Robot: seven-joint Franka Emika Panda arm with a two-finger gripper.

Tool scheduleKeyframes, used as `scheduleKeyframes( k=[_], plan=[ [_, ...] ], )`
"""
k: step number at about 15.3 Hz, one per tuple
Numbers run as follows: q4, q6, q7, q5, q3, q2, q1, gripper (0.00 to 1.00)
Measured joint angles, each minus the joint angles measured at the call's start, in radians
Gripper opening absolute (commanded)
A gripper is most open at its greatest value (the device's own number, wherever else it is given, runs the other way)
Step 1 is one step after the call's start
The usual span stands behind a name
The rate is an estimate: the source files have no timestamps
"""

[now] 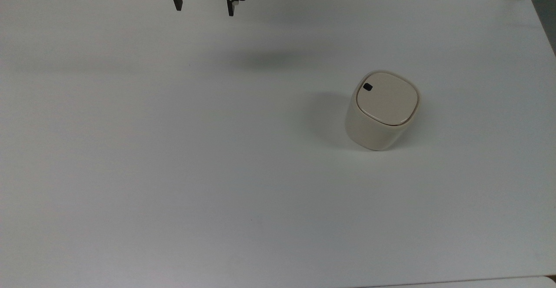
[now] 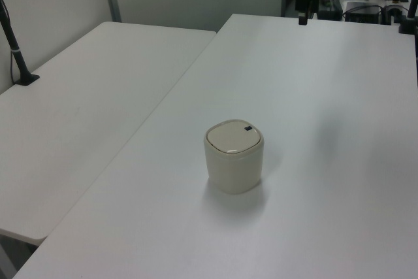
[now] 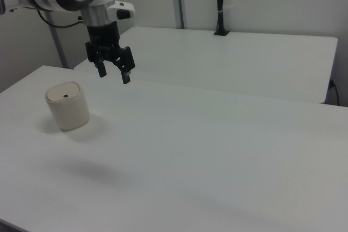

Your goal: Open the trash bin

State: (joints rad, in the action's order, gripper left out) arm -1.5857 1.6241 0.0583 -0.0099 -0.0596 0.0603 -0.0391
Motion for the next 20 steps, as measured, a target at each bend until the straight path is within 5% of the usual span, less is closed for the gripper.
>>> scheduleKeyframes(
  k=[20],
  plan=[
    [0.005, 0.0, 0.001, 0.0, 0.01, 0.029, -0.007, 1.0]
  ],
)
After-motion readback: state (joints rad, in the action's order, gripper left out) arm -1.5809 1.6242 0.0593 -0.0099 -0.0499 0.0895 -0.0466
